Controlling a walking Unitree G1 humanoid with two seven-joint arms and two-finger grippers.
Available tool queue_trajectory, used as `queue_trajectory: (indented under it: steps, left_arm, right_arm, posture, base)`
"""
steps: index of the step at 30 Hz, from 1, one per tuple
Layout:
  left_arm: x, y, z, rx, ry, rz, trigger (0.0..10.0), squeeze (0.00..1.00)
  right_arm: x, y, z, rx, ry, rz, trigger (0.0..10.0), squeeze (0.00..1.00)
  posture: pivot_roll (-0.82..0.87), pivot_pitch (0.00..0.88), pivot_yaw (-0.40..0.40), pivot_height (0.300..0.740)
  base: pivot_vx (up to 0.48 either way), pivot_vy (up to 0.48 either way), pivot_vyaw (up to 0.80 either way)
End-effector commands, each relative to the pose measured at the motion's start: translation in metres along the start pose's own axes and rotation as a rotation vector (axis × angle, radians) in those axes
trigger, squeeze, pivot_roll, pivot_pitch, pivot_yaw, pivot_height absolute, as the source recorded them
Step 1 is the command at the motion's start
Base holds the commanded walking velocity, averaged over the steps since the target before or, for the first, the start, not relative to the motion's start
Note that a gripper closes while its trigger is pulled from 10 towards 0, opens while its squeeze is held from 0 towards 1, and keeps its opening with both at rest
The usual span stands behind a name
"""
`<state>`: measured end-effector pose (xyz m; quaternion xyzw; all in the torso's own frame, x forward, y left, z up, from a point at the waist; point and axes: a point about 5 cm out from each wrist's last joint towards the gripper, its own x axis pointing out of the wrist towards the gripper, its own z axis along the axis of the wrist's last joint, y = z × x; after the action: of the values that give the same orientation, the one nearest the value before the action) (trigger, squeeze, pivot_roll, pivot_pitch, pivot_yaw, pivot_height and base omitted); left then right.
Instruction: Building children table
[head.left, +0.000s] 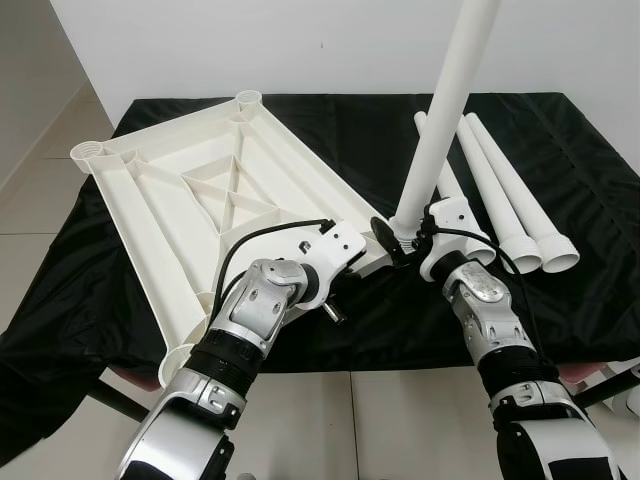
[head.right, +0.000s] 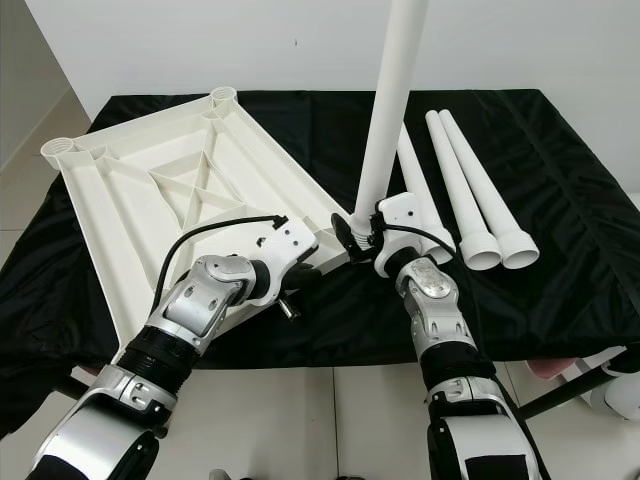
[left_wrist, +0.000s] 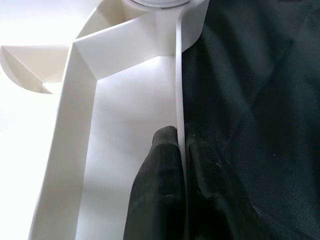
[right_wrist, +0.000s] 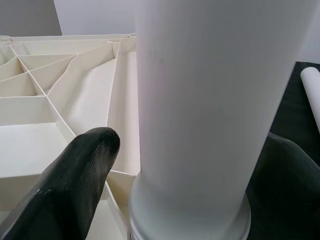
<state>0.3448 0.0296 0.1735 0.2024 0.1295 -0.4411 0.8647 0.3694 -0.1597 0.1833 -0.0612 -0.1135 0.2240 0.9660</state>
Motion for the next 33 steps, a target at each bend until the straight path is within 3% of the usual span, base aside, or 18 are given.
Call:
queue_trajectory:
  steps: [1, 16, 22, 33]
  left_arm:
    - [-0.001, 0.009, -0.005, 0.003, 0.021, 0.142, 10.0, 0.00]
    - [-0.002, 0.010, -0.005, 0.002, 0.025, 0.146, 10.0, 0.00]
    - [-0.003, 0.011, -0.006, 0.002, 0.027, 0.148, 10.0, 0.00]
    - [-0.003, 0.009, -0.006, 0.004, 0.029, 0.141, 10.0, 0.00]
  right_arm:
    - [0.002, -0.001, 0.002, -0.012, -0.008, 0.019, 10.0, 0.00]
    - [0.006, -0.011, 0.015, -0.046, -0.010, 0.139, 10.0, 0.00]
    - [0.006, -0.011, 0.017, -0.032, 0.010, 0.245, 10.0, 0.00]
    - [0.006, -0.020, 0.016, -0.017, 0.041, 0.256, 10.0, 0.00]
  posture:
    - [-0.12, 0.123, 0.075, 0.740]
    - [-0.11, 0.132, 0.075, 0.740]
    - [-0.11, 0.135, 0.075, 0.740]
    - [-0.11, 0.141, 0.080, 0.740]
  base:
    - [0.000, 0.000, 0.00]
    - [0.000, 0.000, 0.00]
    - [0.000, 0.000, 0.00]
    - [0.000, 0.000, 0.00]
